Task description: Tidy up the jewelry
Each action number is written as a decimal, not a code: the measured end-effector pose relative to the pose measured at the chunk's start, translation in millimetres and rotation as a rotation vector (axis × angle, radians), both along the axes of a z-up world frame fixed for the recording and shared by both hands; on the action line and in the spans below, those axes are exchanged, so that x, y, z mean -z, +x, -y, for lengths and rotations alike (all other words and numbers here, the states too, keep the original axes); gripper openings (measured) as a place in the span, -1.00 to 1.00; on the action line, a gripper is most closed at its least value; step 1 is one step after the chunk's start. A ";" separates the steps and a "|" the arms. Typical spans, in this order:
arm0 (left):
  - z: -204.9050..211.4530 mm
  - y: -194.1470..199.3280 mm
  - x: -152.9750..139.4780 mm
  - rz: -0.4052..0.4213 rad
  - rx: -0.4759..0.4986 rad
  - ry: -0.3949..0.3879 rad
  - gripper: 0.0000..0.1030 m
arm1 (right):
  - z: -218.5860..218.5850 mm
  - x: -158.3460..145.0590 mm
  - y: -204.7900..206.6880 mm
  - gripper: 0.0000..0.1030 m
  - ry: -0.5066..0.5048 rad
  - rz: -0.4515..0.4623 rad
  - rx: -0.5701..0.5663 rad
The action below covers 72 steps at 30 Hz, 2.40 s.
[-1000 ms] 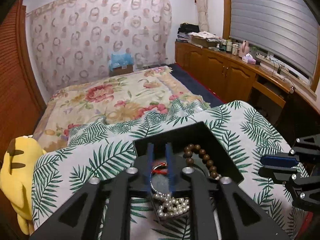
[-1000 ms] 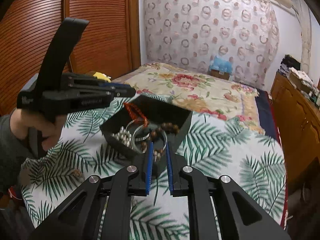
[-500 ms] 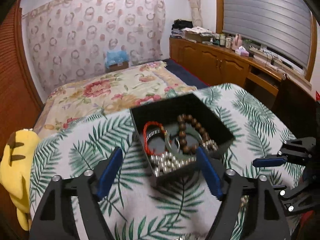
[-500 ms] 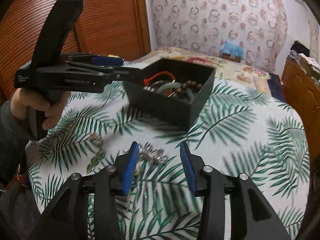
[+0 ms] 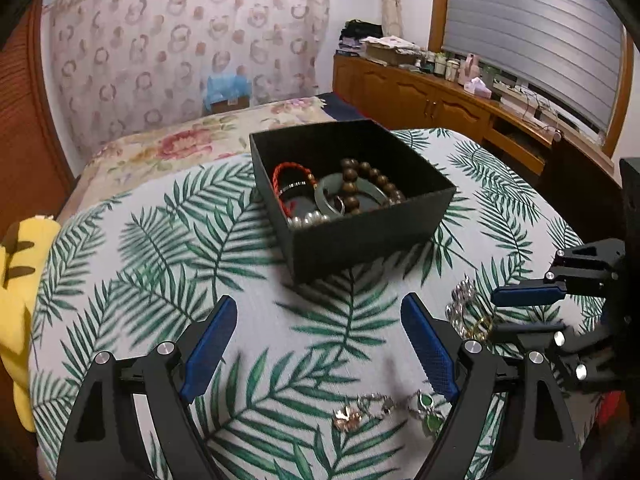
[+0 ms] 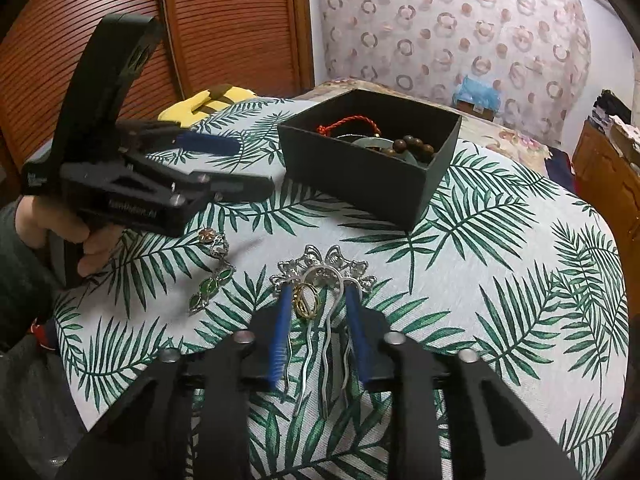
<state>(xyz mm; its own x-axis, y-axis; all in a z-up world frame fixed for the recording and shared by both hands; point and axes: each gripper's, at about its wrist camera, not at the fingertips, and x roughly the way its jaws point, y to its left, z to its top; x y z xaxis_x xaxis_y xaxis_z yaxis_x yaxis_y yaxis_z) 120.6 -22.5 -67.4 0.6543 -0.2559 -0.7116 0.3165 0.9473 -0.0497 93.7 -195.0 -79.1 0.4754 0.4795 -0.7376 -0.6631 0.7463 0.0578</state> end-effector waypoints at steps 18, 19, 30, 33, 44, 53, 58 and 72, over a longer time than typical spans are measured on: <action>-3.1 -11.0 1.1 -0.011 0.007 -0.022 0.57 | 6.1 -12.4 -6.0 -0.95 0.008 0.018 -0.005; -1.7 -11.4 0.8 -0.012 0.012 -0.025 0.57 | 6.1 -13.3 -7.1 -0.95 0.007 0.018 -0.006; 22.4 -10.9 -5.1 -0.021 0.075 -0.074 0.56 | 14.1 -5.4 -17.5 -0.94 -0.025 0.017 0.004; 32.9 -7.9 -5.4 -0.034 0.103 -0.097 0.24 | 17.0 -4.5 -18.9 -0.94 -0.026 0.021 0.014; 59.6 3.3 4.4 -0.119 0.168 -0.173 -0.44 | 23.0 -0.9 -22.0 -0.94 -0.009 0.021 0.030; 62.8 2.9 6.3 -0.125 0.163 -0.171 -0.44 | 24.1 -1.4 -25.1 -0.94 0.019 0.032 0.024; 65.9 1.8 4.5 -0.128 0.177 -0.181 -0.44 | 20.9 -0.6 -27.2 -0.94 -0.002 0.044 0.022; 82.9 8.1 9.9 -0.185 0.242 -0.218 -0.57 | 23.8 0.8 -33.1 -0.94 -0.019 0.052 0.026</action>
